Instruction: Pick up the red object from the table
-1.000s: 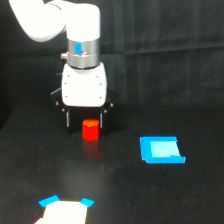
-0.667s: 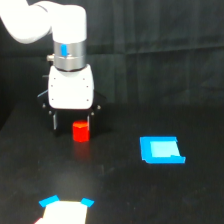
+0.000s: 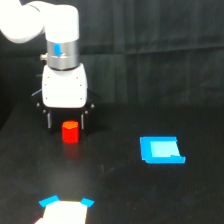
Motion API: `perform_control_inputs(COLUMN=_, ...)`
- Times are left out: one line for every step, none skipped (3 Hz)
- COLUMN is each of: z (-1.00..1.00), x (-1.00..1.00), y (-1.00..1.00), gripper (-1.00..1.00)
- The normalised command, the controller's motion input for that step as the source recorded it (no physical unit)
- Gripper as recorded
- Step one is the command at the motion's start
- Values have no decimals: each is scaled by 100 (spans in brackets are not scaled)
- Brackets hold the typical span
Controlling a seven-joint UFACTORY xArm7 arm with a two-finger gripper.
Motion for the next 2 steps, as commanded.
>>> perform_control_inputs(z=100, x=35, y=100, gripper=4)
perform_control_inputs(z=-23, x=22, y=-100, gripper=100)
